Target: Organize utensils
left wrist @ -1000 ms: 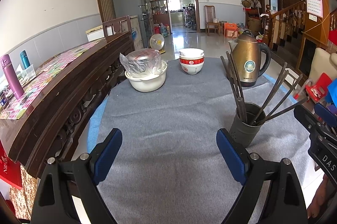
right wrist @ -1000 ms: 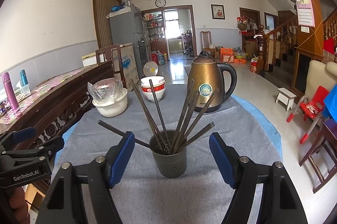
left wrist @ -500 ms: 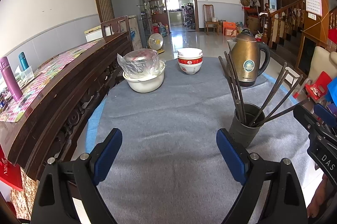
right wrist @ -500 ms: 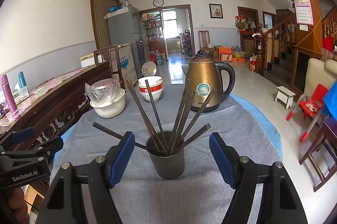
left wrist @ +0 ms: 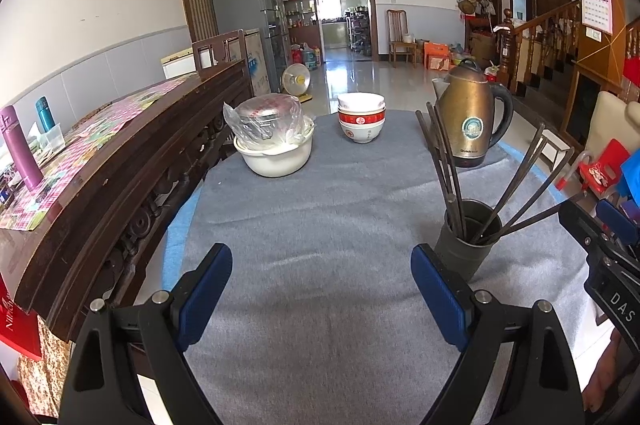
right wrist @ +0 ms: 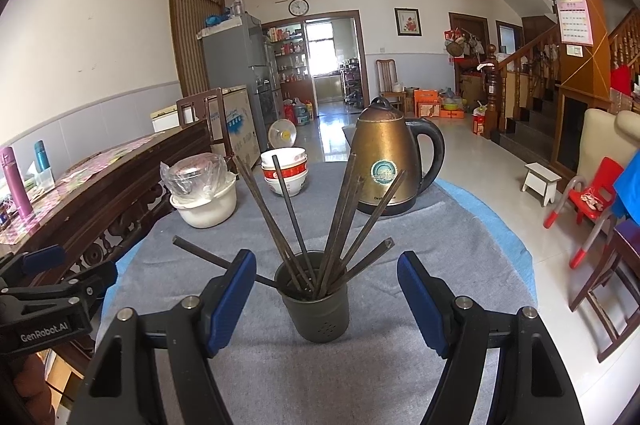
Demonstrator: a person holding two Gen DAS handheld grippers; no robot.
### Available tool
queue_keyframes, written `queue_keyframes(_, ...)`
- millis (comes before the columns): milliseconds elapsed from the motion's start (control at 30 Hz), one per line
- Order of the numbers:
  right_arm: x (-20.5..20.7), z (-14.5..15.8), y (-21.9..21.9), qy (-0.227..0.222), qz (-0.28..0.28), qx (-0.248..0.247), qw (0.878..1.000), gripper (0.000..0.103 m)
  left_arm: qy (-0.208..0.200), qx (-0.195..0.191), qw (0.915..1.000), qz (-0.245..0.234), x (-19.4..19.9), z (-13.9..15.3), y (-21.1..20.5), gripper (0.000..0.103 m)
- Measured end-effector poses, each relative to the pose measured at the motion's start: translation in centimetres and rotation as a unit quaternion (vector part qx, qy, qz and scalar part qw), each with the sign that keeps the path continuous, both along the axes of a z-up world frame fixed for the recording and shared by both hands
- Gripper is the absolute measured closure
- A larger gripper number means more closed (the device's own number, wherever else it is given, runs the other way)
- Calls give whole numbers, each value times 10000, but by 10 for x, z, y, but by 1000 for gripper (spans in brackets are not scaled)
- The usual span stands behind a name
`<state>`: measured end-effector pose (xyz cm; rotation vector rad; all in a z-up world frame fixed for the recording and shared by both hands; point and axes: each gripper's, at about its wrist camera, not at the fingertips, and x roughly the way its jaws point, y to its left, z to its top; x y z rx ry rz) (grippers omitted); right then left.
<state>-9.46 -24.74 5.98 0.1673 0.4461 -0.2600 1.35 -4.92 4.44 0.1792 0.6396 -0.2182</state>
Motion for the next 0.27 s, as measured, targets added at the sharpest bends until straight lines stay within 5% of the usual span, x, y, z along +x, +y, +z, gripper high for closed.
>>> queue_keyframes(267,-4,-6,-15,-49,-194,166,9997,27,174,-122,9997,116,16,-10,9,12)
